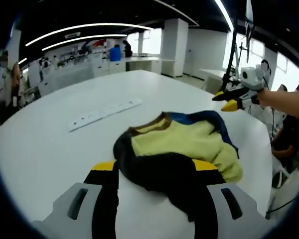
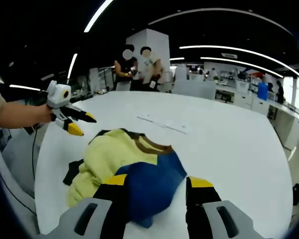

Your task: Fold the garment on the visible template until the final outline fits inside the template.

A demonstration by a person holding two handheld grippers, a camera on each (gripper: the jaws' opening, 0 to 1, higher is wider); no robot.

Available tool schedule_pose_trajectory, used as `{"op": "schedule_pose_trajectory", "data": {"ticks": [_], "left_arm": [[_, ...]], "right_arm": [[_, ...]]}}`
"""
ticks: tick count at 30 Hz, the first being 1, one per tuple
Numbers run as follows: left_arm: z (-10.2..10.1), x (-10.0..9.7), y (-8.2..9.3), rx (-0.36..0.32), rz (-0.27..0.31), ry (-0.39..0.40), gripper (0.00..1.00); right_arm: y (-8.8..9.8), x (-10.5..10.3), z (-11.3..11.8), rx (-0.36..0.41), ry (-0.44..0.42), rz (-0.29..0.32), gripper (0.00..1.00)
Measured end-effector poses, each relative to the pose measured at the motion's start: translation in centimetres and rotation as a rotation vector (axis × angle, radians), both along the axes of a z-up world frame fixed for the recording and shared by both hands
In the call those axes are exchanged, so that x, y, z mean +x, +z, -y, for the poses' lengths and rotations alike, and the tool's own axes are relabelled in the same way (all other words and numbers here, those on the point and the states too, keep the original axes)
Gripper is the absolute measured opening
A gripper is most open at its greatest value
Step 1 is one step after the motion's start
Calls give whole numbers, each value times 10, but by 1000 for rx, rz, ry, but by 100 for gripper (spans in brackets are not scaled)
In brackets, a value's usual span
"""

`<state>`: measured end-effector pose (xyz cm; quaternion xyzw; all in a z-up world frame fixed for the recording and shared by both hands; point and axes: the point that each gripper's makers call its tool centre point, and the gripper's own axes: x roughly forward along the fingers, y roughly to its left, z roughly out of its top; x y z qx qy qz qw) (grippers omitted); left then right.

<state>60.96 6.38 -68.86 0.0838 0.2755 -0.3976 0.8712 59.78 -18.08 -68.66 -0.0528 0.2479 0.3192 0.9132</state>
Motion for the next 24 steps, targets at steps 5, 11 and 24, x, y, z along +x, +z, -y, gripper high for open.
{"op": "schedule_pose_trajectory", "data": {"ticks": [5, 11, 24], "left_arm": [[-1, -11, -7, -8, -17, 1, 52], [-3, -20, -11, -15, -32, 3, 49], [-3, -36, -15, -30, -45, -6, 38]], "right_arm": [[-4, -11, -1, 7, 3, -5, 42], [-6, -21, -1, 15, 7, -5, 41], [-6, -35, -8, 31, 13, -3, 36]]}}
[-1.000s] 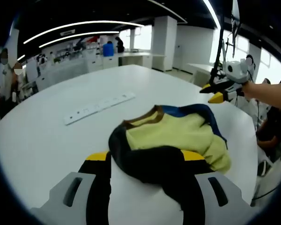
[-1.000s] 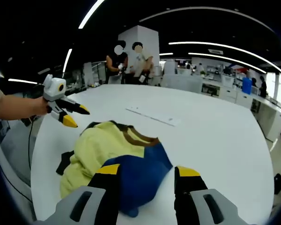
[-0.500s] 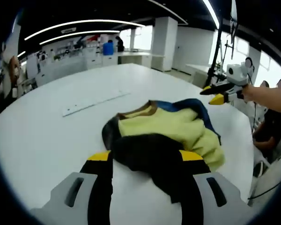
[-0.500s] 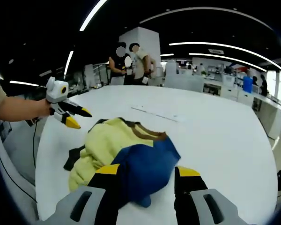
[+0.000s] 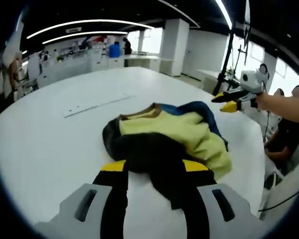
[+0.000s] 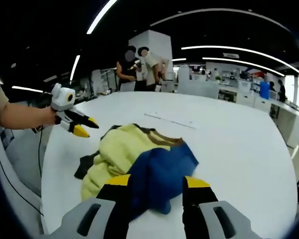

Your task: Fold the garment on the visible template until the final outline fits inside the template.

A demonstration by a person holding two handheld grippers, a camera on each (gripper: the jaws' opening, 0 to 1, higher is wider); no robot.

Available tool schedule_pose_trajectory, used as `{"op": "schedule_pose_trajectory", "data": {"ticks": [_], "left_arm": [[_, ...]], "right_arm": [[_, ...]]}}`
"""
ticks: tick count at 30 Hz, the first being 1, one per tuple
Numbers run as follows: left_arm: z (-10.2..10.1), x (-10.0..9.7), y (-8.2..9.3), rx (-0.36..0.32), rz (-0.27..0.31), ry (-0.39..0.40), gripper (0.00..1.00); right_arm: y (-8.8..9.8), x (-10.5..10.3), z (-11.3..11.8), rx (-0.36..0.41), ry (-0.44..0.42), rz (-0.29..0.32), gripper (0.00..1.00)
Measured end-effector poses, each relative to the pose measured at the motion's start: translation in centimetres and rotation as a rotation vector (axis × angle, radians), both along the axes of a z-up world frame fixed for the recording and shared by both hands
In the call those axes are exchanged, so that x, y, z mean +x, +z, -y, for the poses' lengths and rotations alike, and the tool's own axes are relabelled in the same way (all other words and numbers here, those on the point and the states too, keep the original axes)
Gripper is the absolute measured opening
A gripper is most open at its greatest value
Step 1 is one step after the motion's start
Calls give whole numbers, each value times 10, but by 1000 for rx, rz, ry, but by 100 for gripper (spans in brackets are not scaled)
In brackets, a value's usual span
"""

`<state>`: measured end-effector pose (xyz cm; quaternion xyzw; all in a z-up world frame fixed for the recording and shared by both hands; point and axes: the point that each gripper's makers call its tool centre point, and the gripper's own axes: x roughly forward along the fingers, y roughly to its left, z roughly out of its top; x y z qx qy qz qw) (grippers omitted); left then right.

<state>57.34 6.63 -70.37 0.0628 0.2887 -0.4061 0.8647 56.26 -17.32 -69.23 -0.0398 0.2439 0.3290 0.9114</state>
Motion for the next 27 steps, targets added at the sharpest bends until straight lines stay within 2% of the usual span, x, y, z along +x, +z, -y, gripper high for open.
{"op": "schedule_pose_trajectory", "data": {"ticks": [12, 21, 27], "left_arm": [[1, -11, -10, 0, -25, -9, 29], [0, -20, -28, 14, -61, -9, 24], [0, -22, -38, 22, -83, -8, 22]], "right_arm": [[-4, -12, -1, -4, 9, -7, 29], [-15, -20, -7, 3, 31, -35, 24], [-29, -26, -11, -12, 55, -70, 18]]}}
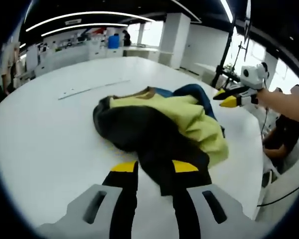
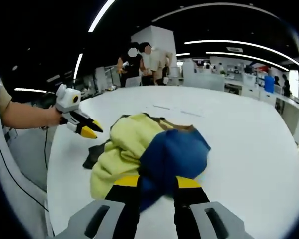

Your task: Fold the garment on the visible template until the final outline fits inside the template.

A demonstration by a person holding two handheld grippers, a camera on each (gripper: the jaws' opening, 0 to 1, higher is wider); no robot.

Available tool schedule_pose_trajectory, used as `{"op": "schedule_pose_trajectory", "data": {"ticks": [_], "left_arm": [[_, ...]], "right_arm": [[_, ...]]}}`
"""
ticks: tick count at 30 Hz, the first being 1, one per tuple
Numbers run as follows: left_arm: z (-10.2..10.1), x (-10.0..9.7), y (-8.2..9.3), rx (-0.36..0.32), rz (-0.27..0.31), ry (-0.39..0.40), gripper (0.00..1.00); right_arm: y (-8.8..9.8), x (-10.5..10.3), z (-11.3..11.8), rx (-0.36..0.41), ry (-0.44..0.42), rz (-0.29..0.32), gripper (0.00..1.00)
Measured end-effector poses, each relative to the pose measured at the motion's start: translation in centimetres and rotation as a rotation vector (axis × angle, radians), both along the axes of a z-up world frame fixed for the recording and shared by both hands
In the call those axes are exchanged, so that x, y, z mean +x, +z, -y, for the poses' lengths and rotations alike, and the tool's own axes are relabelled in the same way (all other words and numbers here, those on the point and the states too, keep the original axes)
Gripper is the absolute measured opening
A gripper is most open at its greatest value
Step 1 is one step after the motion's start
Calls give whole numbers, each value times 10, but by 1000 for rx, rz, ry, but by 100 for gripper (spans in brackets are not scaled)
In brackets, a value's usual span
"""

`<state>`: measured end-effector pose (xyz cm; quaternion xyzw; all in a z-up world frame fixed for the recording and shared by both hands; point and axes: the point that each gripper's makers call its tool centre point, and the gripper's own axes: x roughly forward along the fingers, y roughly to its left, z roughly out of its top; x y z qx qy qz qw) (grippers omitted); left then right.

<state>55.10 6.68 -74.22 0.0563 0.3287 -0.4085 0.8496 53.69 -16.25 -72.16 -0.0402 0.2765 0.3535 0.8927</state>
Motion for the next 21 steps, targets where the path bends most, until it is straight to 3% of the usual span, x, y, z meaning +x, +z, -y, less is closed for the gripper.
{"op": "schedule_pose_trajectory", "data": {"ticks": [8, 21], "left_arm": [[-2, -1, -10, 16, -20, 2, 20], [-3, -3, -22, 22, -55, 7, 15]], "right_arm": [[-14, -4, -9, -17, 32, -28, 14], [-20, -5, -12, -27, 45, -42, 12]]}}
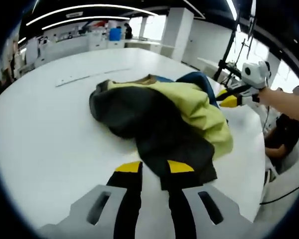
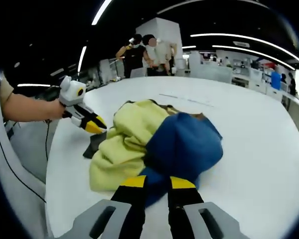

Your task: Fold the garment on the visible template until the final outline fits inside the template.

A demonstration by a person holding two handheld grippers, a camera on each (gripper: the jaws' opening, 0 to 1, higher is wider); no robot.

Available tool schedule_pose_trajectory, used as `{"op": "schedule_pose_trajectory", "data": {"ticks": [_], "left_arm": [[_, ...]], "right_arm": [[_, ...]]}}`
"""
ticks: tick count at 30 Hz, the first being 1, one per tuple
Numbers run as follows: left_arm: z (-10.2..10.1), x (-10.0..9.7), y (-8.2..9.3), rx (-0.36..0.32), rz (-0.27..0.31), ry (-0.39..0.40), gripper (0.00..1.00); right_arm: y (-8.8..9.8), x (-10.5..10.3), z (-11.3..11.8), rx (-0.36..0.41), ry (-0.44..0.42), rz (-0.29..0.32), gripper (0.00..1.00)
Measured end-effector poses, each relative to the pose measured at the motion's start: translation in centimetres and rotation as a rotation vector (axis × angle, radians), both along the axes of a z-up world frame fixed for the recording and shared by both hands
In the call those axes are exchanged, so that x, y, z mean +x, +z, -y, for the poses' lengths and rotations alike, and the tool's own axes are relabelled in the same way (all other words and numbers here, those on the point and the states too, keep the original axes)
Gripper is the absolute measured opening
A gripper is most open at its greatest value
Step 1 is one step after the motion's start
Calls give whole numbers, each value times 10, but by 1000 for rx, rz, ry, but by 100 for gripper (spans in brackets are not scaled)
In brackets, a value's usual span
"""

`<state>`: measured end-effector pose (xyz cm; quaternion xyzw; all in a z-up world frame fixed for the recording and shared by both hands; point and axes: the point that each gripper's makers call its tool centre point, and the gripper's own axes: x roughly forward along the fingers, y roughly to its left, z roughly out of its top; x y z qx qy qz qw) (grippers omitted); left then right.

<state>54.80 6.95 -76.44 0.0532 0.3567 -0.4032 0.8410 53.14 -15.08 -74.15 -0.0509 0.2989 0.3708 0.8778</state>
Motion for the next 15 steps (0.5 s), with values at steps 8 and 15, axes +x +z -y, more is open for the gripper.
{"op": "schedule_pose_trajectory", "data": {"ticks": [8, 15], "left_arm": [[2, 0, -4, -3, -8, 8, 12], [6, -1, -5, 1, -13, 2, 7]], "right_arm": [[-2, 0, -1, 2, -2, -5, 10], [-5, 1, -4, 1, 2, -11, 9]]}}
